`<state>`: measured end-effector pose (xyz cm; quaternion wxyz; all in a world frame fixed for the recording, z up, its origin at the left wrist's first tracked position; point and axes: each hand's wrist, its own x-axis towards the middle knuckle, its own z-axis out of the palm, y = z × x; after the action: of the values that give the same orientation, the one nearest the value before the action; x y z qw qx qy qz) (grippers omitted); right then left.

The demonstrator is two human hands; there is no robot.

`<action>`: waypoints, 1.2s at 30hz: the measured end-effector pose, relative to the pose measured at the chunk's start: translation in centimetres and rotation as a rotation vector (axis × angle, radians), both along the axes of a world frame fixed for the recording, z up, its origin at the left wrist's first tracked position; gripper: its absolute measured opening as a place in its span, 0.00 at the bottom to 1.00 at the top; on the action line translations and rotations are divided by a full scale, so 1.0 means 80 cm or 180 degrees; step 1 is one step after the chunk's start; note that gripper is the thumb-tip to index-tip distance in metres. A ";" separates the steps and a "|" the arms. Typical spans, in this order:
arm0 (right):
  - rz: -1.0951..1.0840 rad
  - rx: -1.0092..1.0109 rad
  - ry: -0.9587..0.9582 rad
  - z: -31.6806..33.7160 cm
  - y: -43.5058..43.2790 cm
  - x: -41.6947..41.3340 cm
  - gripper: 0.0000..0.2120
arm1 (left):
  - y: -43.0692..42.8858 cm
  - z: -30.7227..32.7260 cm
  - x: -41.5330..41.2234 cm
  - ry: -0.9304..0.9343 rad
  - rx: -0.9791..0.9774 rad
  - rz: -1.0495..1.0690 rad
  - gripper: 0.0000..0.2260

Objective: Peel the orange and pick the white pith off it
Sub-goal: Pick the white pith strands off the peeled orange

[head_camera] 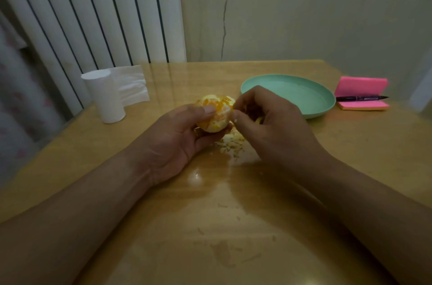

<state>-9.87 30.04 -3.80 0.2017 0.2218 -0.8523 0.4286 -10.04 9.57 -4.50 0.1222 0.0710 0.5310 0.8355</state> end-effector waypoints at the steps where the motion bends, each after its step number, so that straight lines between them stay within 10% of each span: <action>1: 0.0032 0.0050 -0.0007 -0.002 -0.001 0.001 0.04 | 0.000 0.000 0.000 0.0018 -0.0036 0.0029 0.22; 36: 0.0053 0.0373 0.0126 -0.003 0.006 -0.007 0.03 | 0.004 0.003 0.005 0.0261 -0.0451 0.0349 0.25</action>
<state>-10.42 30.49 -4.03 0.2016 0.2487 -0.8700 0.3751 -9.63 9.92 -4.26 0.0591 0.0671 0.5965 0.7976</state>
